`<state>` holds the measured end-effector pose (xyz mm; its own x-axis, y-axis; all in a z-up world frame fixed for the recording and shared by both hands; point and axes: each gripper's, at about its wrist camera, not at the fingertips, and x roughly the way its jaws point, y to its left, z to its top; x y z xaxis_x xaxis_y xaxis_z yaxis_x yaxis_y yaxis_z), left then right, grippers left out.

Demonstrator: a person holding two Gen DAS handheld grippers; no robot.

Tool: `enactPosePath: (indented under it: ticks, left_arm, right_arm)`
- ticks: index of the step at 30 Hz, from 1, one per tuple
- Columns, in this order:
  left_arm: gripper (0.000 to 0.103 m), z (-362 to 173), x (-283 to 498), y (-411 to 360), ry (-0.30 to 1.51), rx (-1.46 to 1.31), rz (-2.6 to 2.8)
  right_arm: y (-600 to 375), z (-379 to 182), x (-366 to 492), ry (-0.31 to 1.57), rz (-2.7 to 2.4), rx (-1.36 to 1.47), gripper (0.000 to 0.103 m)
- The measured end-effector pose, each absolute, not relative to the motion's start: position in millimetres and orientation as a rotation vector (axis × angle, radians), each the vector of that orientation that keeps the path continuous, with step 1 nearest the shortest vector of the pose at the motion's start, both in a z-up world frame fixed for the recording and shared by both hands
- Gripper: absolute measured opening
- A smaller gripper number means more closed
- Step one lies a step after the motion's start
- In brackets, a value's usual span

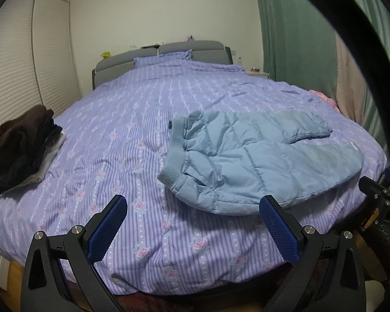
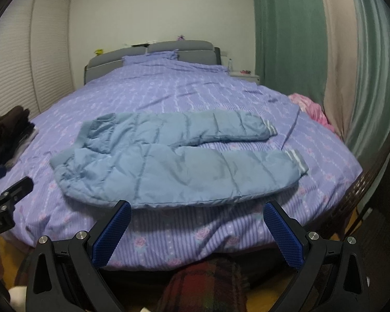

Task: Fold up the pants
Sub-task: 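Grasp the waistband with the left tool while the right tool grasps the waistband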

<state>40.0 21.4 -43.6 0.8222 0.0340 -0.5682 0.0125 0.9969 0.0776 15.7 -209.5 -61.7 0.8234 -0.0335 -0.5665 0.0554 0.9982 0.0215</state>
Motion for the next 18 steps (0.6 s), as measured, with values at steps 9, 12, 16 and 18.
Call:
enactPosePath:
  ticks: [9, 12, 16, 18]
  left_arm:
    - [0.103, -62.4, 78.2, 31.3, 0.688, -0.019, 0.01]
    - [0.103, -68.9, 91.6, 29.1, 0.717, -0.057, -0.009]
    - [0.103, -84.8, 108.5, 30.4, 0.774, -0.146, -0.039]
    - [0.1, -92.0, 114.1, 33.5, 0.795, -0.183, -0.041]
  right_arm:
    - [-244.3, -87.3, 51.3, 0.613, -0.114, 0.203, 0.103]
    - [-247.0, -94.0, 60.0, 0.612, -0.122, 0.209, 0.103]
    - [-255.4, -108.0, 73.0, 0.621, -0.118, 0.255, 0.103]
    - [-263.3, -114.6, 78.9, 0.635, -0.124, 0.297, 0.102]
